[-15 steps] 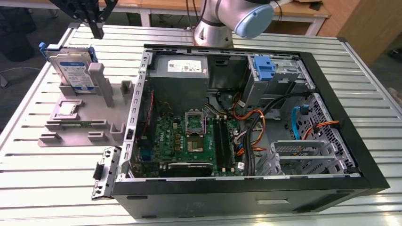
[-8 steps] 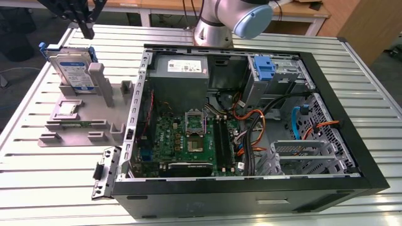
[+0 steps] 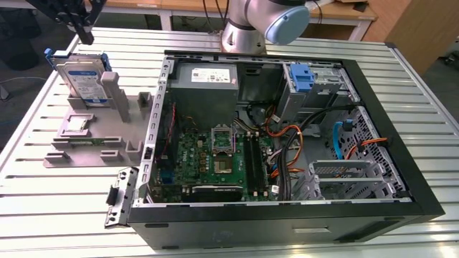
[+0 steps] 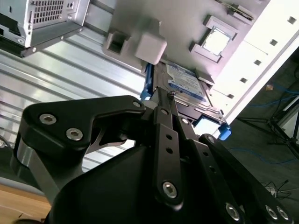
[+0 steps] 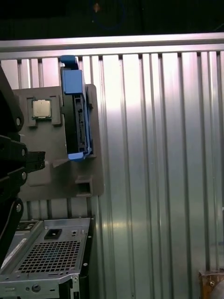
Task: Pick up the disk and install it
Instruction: 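Reach for the disk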
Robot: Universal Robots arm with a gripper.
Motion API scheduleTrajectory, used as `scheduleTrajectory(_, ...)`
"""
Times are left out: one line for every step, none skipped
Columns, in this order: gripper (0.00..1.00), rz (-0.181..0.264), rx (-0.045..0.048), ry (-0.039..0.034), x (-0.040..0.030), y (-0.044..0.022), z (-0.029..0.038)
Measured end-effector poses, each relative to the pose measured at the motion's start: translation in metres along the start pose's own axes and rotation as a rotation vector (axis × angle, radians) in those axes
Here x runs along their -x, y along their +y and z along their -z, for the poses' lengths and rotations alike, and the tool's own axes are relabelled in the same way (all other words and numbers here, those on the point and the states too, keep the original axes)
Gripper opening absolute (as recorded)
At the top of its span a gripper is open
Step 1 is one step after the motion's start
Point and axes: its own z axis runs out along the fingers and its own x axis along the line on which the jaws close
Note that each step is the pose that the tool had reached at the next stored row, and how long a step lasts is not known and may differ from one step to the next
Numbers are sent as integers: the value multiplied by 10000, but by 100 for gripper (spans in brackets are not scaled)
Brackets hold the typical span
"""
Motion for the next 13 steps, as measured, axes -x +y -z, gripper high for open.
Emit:
scheduleTrajectory(11,0,0,0,-32,3,-5)
scheduleTrajectory(11,1,0,-1,-67,8,-12)
scheduleTrajectory(11,2,1,-2,-103,11,-20)
scheduleTrajectory(11,1,1,-1,-136,17,-26)
scheduleTrajectory(11,1,1,-1,-165,23,-31)
scheduleTrajectory(11,0,0,0,-197,31,-36)
scheduleTrajectory(11,0,0,0,-226,36,-40)
scheduleTrajectory(11,0,0,0,-253,43,-45)
scheduleTrajectory(11,1,1,2,-279,49,-47)
scheduleTrajectory(11,1,0,10,-308,52,-48)
scheduleTrajectory(11,1,-1,19,-335,57,-48)
scheduleTrajectory(11,0,-2,25,-363,64,-50)
scheduleTrajectory(11,0,-2,29,-386,75,-52)
